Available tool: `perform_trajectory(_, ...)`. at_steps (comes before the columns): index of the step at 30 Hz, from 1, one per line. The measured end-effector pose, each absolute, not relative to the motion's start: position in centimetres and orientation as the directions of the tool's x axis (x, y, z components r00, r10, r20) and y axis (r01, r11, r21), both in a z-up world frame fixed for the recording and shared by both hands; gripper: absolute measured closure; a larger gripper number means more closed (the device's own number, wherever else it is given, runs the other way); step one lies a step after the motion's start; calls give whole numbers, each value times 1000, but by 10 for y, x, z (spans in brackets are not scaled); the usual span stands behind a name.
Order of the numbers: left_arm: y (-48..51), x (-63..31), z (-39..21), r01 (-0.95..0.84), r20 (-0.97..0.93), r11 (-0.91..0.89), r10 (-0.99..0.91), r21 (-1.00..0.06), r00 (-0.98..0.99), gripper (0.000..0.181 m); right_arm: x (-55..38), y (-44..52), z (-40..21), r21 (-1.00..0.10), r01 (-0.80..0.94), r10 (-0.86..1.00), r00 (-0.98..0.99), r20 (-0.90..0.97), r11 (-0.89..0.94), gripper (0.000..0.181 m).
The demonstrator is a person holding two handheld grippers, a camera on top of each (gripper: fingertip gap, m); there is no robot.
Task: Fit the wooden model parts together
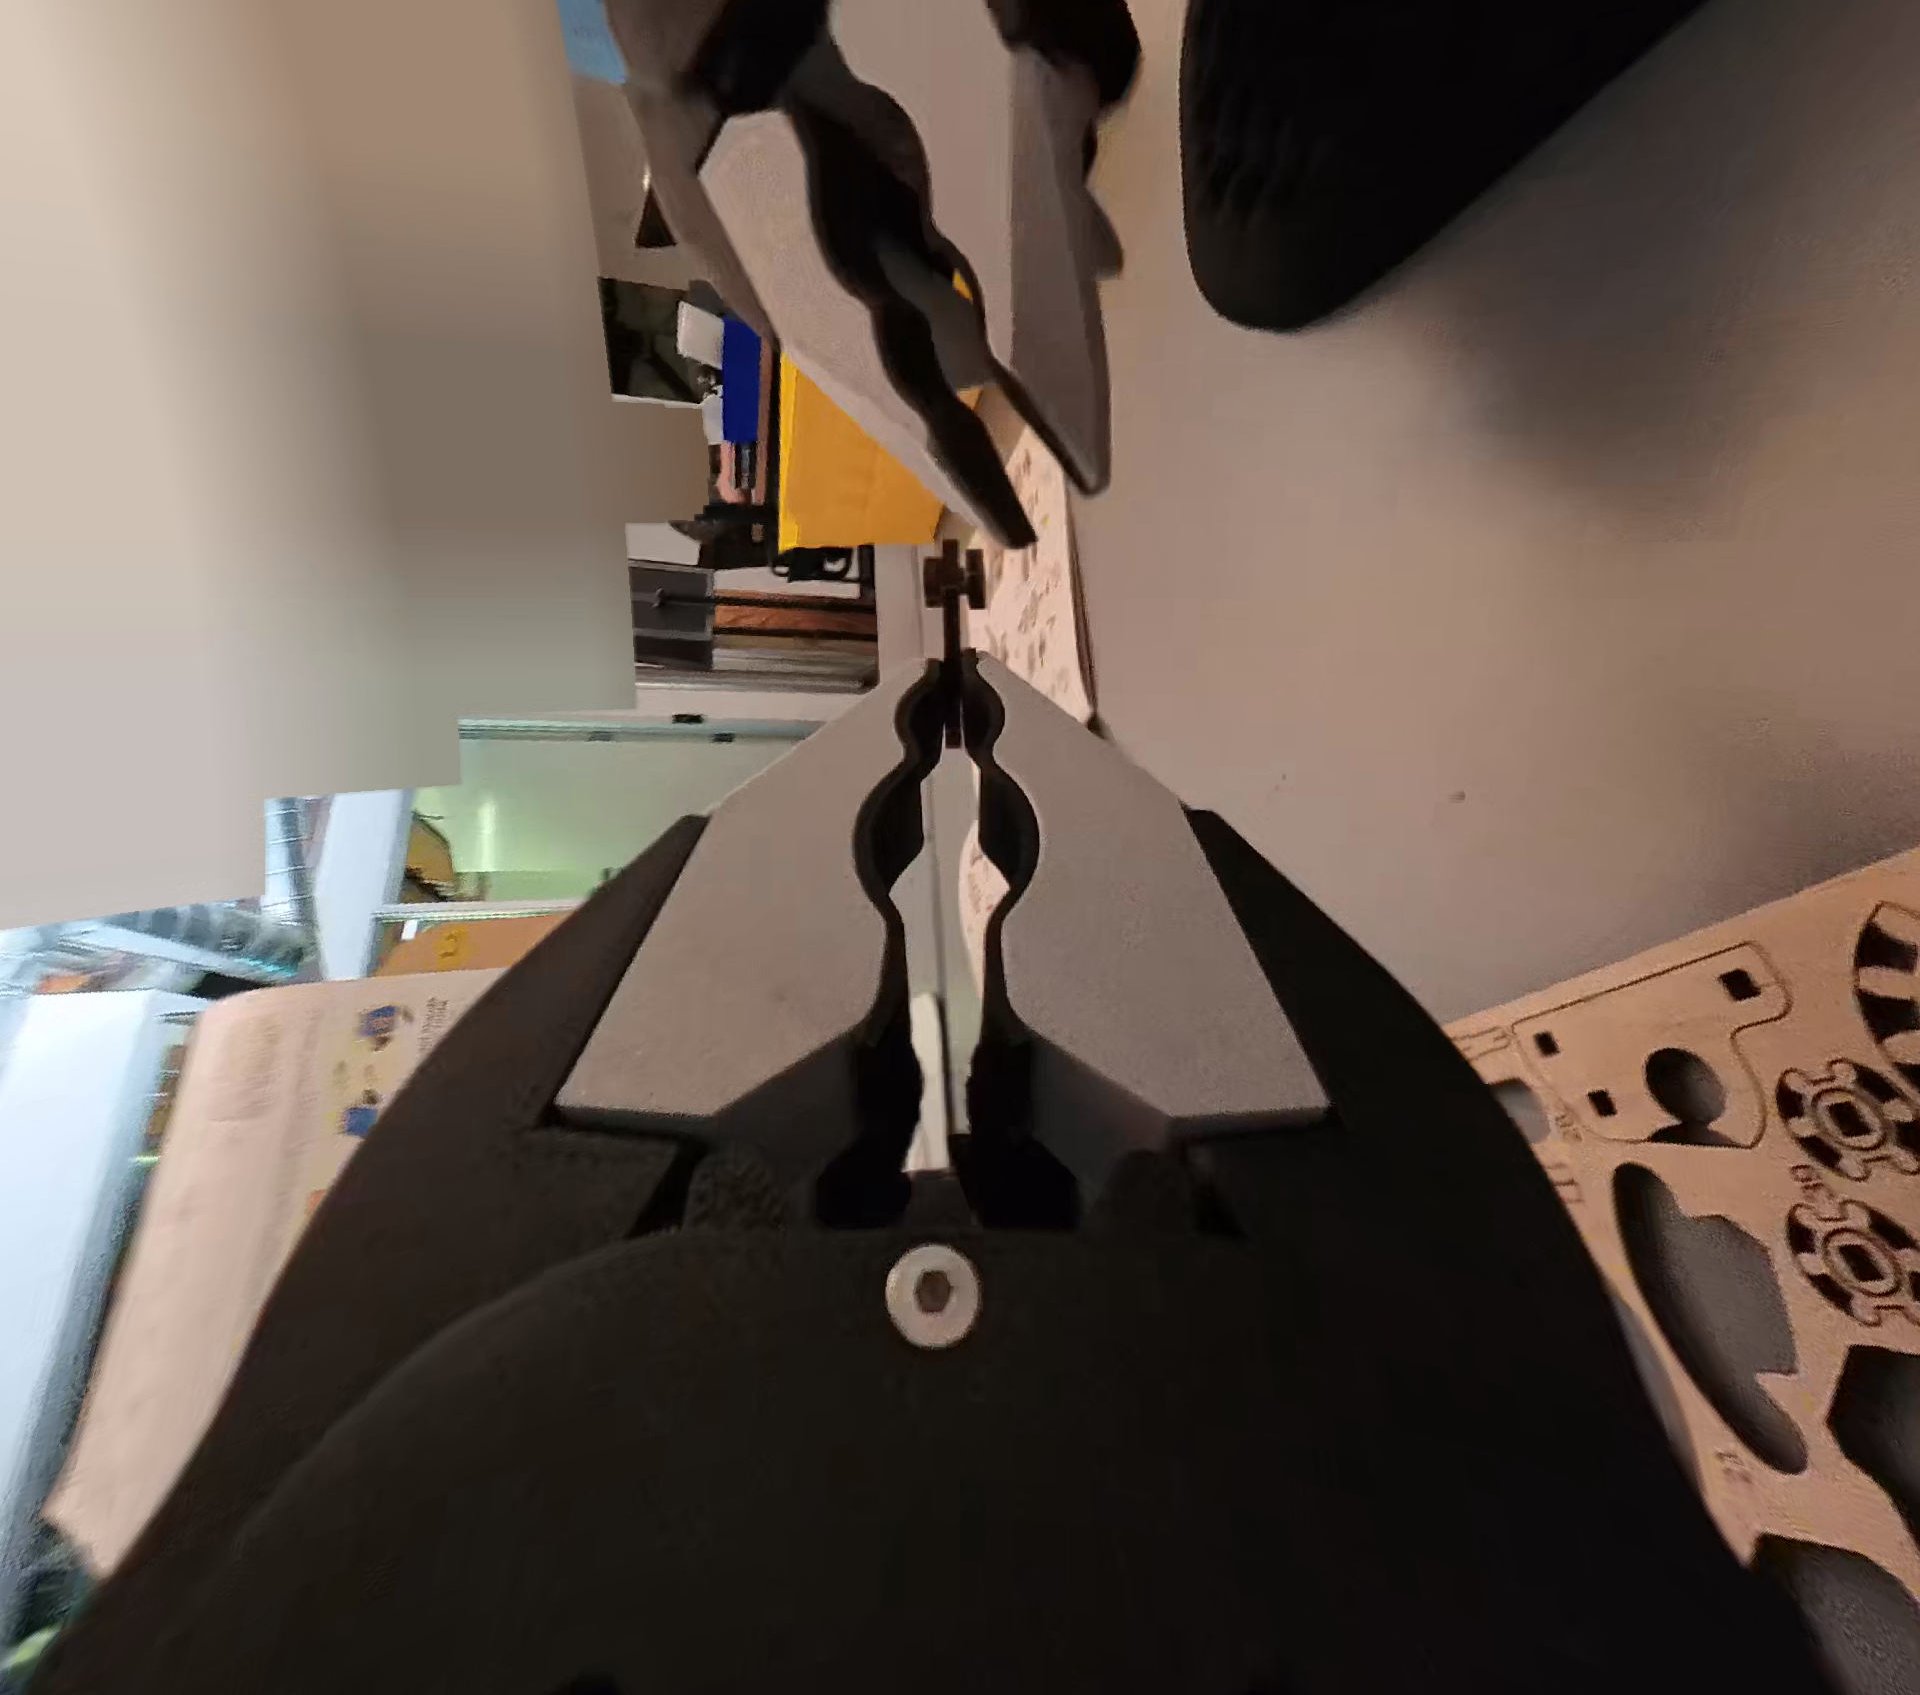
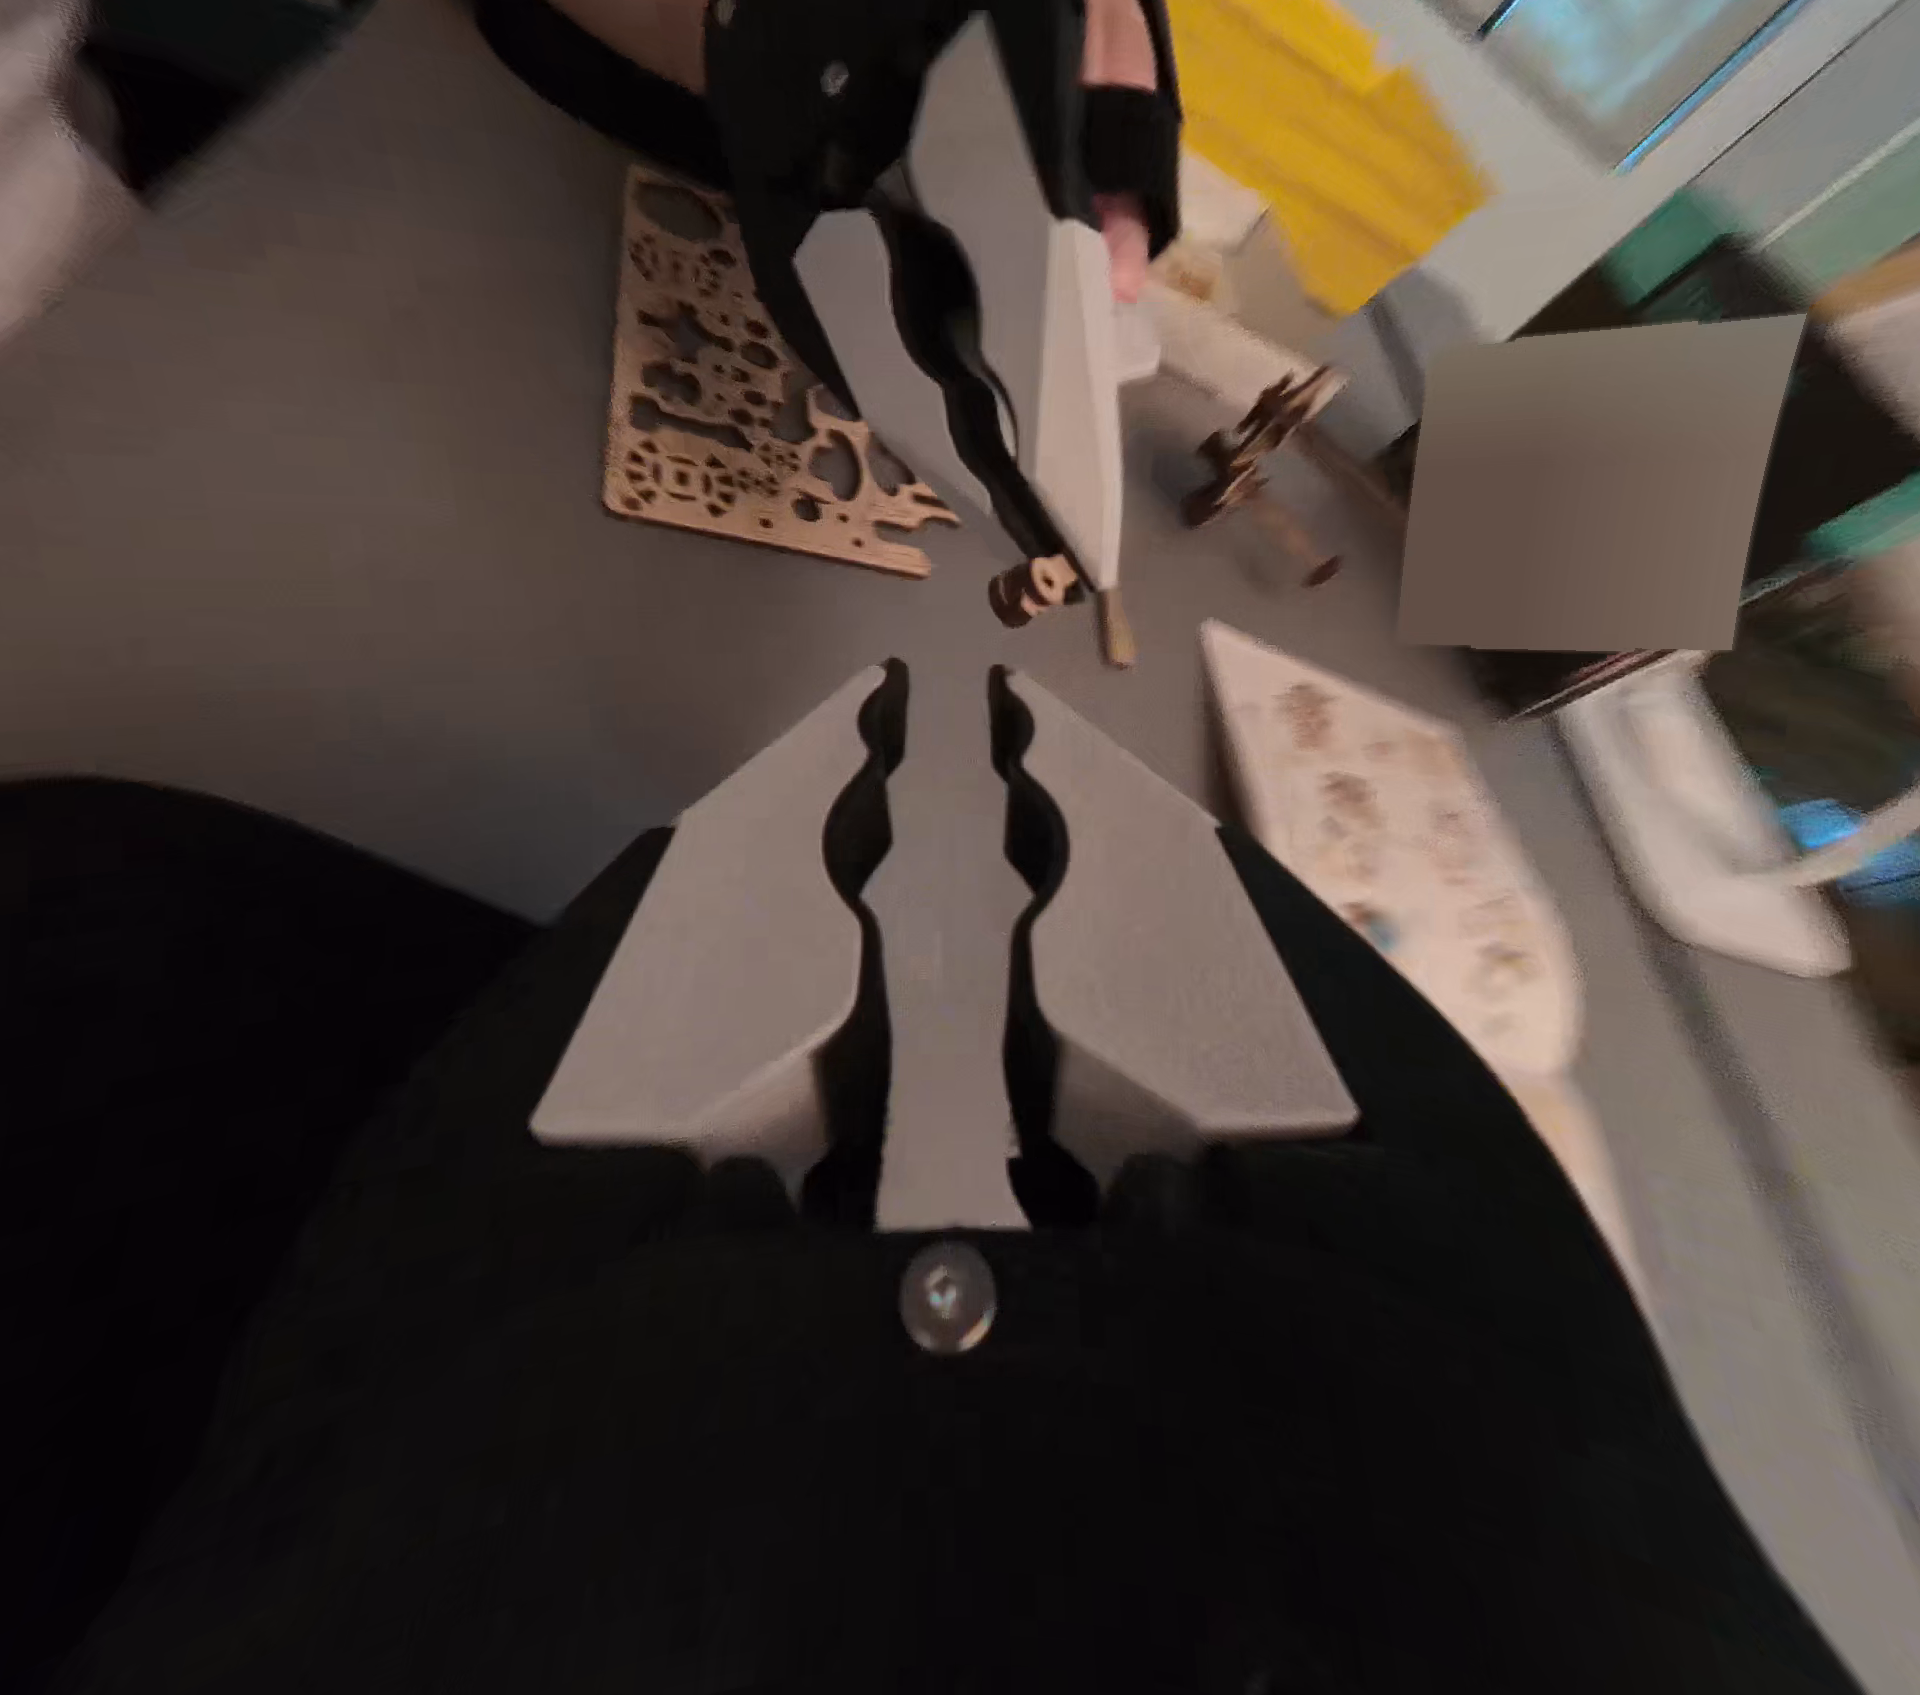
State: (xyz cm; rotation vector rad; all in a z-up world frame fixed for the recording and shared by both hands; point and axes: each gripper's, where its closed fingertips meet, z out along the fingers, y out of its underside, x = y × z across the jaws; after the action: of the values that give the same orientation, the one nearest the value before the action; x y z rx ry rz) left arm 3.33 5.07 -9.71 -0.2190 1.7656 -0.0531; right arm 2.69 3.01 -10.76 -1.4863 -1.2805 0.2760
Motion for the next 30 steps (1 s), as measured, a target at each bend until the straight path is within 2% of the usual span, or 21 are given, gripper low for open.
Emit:
perform_trajectory(3,58,35,-106,-154,-980,988,-50,-20,-192,181,29,36,-105,-932,343,877,476,67,-115,148)
perform_trajectory(5,59,36,-108,-162,-983,985,23,53,-182,181,26,39,-102,-938,220,866,481,-134,-267,144)
perform_trajectory(7,61,37,-112,-172,-979,981,54,89,-195,181,25,47,-104,-929,190,828,532,-174,-317,150)
perform_trajectory(11,58,38,-118,-162,-976,985,30,66,-218,181,29,54,-118,-906,316,793,609,-34,-281,174)
perform_trajectory(17,69,36,-149,-244,-909,967,-166,-74,-383,144,37,55,-153,-817,466,793,609,18,-340,174)
perform_trajectory(19,65,28,-160,-248,-850,955,-262,-161,-458,143,38,54,-157,-799,505,796,602,56,-326,173)
perform_trajectory(22,51,24,-153,-243,-724,877,-480,-415,-495,148,39,52,-168,-744,560,799,599,61,-363,166)
perform_trajectory(25,44,21,-140,-280,-514,705,-682,-652,-521,150,42,52,-159,-750,573,798,593,103,-329,162)
perform_trajectory(28,54,21,-133,-324,-378,573,-779,-753,-500,153,47,55,-141,-752,612,799,566,201,-245,181)
perform_trajectory(30,60,20,-132,-340,-329,524,-808,-781,-490,154,46,51,-150,-684,684,841,506,194,-254,181)
